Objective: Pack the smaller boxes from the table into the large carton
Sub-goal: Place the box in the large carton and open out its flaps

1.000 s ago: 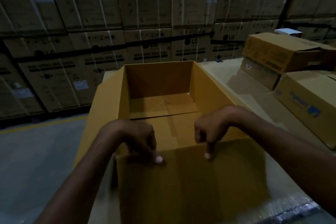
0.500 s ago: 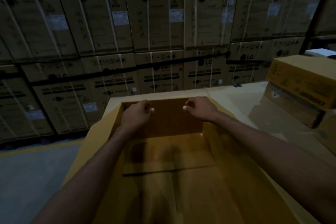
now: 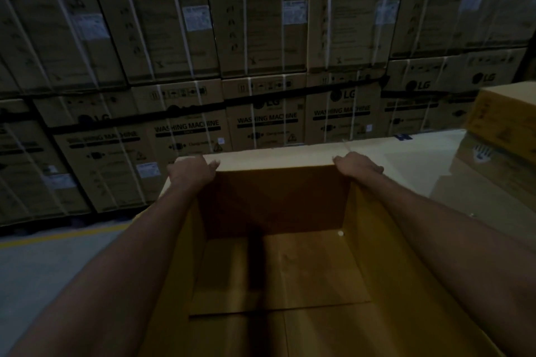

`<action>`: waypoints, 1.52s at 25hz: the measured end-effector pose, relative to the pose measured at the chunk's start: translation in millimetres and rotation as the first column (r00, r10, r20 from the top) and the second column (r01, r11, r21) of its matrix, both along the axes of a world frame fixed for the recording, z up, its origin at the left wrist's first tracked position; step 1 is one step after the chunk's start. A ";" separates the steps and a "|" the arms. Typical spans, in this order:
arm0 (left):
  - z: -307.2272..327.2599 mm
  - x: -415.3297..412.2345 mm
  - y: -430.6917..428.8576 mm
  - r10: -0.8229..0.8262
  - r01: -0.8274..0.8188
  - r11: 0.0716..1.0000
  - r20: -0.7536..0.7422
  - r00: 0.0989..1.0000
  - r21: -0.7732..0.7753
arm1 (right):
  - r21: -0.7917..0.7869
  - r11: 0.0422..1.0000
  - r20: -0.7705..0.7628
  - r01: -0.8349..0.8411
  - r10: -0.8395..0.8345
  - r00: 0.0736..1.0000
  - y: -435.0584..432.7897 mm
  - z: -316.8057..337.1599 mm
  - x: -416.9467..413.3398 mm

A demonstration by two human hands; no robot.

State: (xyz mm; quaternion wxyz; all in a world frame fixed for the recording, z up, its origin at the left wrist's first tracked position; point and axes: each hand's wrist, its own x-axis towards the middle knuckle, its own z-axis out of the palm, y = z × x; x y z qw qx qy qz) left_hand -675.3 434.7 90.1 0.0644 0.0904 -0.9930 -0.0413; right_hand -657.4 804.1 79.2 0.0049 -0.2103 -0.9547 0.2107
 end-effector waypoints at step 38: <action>-15.4 329.5 -45.4 0.073 -0.064 0.997 0.202 0.977 -0.054 | 0.338 0.916 0.251 -0.215 0.132 0.959 -0.3 11.4 352.9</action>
